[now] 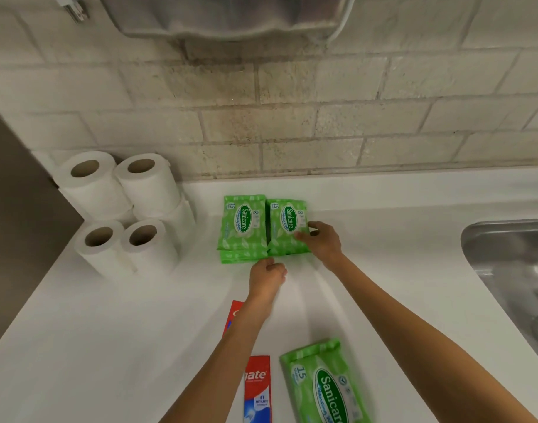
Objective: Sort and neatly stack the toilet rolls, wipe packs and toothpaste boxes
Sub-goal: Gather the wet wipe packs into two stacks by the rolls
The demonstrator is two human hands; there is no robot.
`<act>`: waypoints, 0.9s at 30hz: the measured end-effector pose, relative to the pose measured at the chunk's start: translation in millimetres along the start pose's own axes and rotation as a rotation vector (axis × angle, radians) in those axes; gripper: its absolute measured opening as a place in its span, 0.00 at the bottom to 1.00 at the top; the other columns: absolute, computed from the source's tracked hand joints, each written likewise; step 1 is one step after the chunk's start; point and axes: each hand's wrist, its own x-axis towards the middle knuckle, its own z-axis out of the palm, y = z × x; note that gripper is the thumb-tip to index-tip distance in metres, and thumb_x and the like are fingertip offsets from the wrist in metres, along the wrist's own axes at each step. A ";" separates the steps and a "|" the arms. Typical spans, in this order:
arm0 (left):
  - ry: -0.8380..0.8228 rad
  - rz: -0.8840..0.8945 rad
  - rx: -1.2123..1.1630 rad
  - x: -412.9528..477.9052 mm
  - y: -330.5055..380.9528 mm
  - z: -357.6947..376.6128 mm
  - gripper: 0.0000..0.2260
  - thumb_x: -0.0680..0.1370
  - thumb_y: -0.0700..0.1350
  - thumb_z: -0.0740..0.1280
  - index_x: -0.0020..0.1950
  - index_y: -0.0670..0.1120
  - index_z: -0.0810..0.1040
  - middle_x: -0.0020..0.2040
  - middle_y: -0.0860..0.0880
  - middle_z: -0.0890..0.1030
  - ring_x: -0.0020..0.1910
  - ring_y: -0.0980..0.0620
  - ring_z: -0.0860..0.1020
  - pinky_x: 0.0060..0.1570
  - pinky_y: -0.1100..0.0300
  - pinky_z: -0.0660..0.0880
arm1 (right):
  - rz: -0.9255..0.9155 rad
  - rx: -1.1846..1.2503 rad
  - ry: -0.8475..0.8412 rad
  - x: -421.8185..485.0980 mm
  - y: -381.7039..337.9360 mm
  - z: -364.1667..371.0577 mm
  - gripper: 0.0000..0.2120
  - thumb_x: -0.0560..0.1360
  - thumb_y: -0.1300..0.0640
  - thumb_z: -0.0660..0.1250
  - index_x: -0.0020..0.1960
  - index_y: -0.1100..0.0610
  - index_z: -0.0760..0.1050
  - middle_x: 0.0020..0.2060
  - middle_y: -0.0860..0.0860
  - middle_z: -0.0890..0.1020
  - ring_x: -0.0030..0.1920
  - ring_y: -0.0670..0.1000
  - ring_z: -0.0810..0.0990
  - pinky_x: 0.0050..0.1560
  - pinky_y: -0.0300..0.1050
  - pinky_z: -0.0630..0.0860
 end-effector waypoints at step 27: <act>-0.318 0.370 1.001 -68.9 -30.9 -28.3 0.10 0.76 0.42 0.65 0.54 0.41 0.81 0.54 0.44 0.83 0.54 0.48 0.80 0.55 0.57 0.75 | -0.016 0.136 0.097 -61.7 36.7 -39.4 0.22 0.72 0.50 0.70 0.62 0.60 0.74 0.45 0.54 0.76 0.46 0.52 0.76 0.53 0.47 0.73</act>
